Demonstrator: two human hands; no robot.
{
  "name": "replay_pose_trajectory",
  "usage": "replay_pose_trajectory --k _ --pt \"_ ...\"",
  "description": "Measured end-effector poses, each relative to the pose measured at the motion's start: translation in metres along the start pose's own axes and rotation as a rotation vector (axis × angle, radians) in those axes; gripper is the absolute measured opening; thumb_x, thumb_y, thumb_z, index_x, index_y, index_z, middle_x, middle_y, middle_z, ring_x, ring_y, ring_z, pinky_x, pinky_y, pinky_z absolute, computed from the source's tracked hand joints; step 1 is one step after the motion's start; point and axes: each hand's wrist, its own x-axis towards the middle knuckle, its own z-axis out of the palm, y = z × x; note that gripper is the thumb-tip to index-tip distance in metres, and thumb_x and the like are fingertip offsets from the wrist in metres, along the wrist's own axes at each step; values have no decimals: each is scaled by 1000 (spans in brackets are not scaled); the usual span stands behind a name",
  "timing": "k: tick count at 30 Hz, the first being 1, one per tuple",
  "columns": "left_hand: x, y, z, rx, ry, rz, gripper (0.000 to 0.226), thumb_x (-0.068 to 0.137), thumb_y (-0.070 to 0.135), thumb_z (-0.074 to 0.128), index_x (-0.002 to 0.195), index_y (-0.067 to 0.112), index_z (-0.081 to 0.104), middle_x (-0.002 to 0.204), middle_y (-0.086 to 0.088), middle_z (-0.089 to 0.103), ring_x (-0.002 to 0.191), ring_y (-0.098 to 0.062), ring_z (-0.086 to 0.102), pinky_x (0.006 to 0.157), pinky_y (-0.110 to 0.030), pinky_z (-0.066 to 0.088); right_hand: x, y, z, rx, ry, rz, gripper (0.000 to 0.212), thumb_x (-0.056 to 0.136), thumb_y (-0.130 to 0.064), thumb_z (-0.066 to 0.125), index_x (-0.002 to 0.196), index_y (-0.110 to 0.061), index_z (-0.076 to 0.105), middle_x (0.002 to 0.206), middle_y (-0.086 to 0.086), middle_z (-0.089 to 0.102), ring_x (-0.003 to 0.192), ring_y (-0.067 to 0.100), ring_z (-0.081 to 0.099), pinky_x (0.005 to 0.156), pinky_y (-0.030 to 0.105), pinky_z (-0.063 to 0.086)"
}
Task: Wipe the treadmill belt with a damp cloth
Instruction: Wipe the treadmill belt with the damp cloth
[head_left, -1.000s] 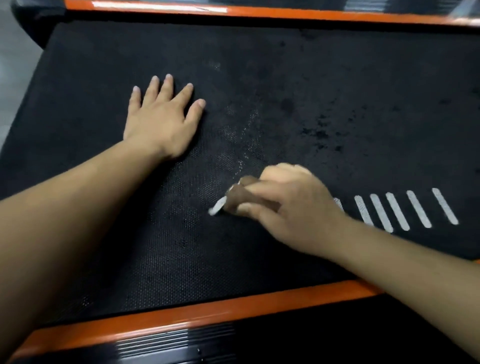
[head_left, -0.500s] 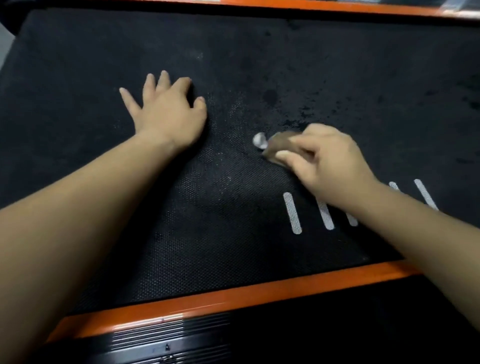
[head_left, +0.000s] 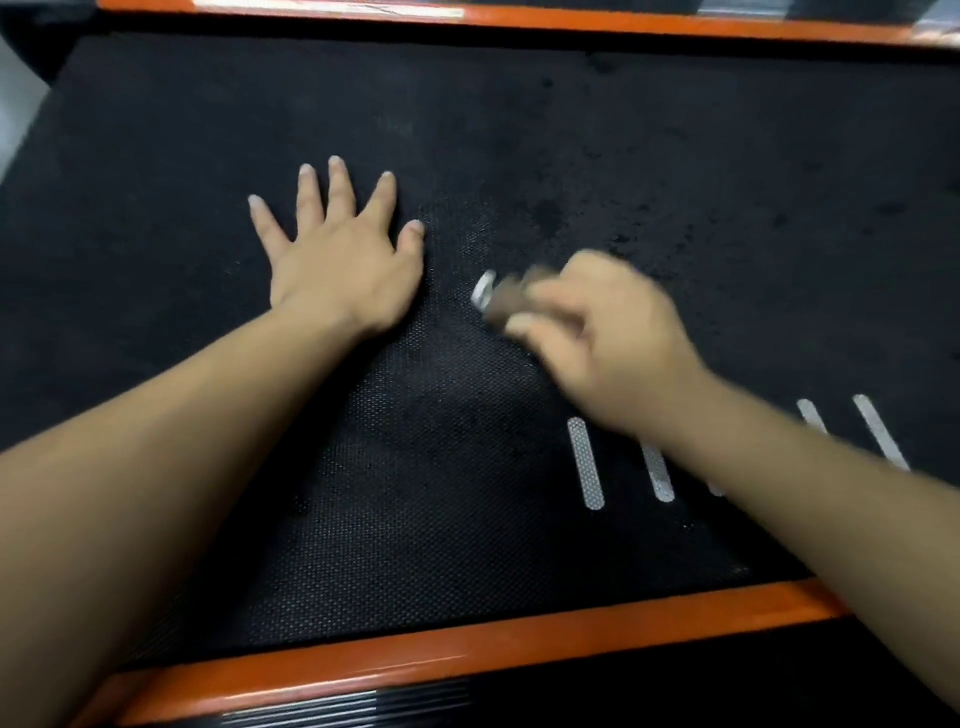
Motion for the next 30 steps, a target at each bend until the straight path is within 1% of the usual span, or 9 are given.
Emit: replay_pose_trajectory --k 2,4,9,14,19,23,25,27,30 --pt "0 -1 0 -4 3 -3 64 103 58 15 163 36 10 172 -7 -5 157 -27 -13 120 -64 -14 -22 -18 -2 121 -99 -121 32 92 -47 56 99 -23 75 79 -4 48 76 22 52 72 34 43" --pt "0 -1 1 -3 6 -4 64 103 57 15 163 36 10 172 -7 -5 157 -26 -14 120 -64 -14 -3 -5 -3 64 -105 -130 36 91 -53 51 97 -26 74 76 -6 46 76 20 51 71 35 43" --pt "-1 0 0 -9 6 1 62 104 54 14 163 35 10 172 -7 -5 157 -26 -13 120 -64 -14 58 37 5 -63 77 253 32 91 -53 55 96 -25 70 86 -1 51 86 27 57 70 35 42" --pt "-2 0 3 8 24 0 61 105 52 13 163 35 10 172 -8 -4 157 -27 -12 120 -65 -12 22 4 3 36 -87 -64 30 90 -52 55 89 -25 70 79 -4 49 79 23 54 70 35 42" --pt "-1 1 2 20 14 6 62 104 54 12 163 35 10 172 -9 -3 157 -29 -12 120 -65 -11 86 52 0 -76 108 317 30 90 -51 58 88 -23 68 81 -4 55 87 27 60 66 30 35" --pt "-1 0 3 16 30 6 61 105 53 12 163 35 10 172 -9 -3 157 -29 -12 120 -66 -11 37 2 10 58 -61 -14 27 90 -50 57 90 -26 70 80 -2 50 77 21 52 67 32 38" --pt "-2 0 3 22 25 7 61 105 52 12 163 35 9 172 -9 -5 157 -29 -13 120 -65 -12 45 10 4 8 -105 -78 29 88 -54 53 82 -28 64 78 -3 50 76 22 53 67 34 40" --pt "-2 1 2 21 11 28 60 105 52 11 163 35 8 172 -8 -6 157 -28 -14 120 -64 -13 84 39 3 -70 0 37 29 87 -56 52 79 -31 62 76 -6 53 79 24 57 66 32 37" --pt "-1 1 2 19 6 60 60 105 51 10 163 35 7 172 -7 -7 157 -27 -15 121 -63 -13 117 62 9 -87 99 300 33 89 -52 58 75 -22 59 70 -6 53 84 26 60 65 29 32"
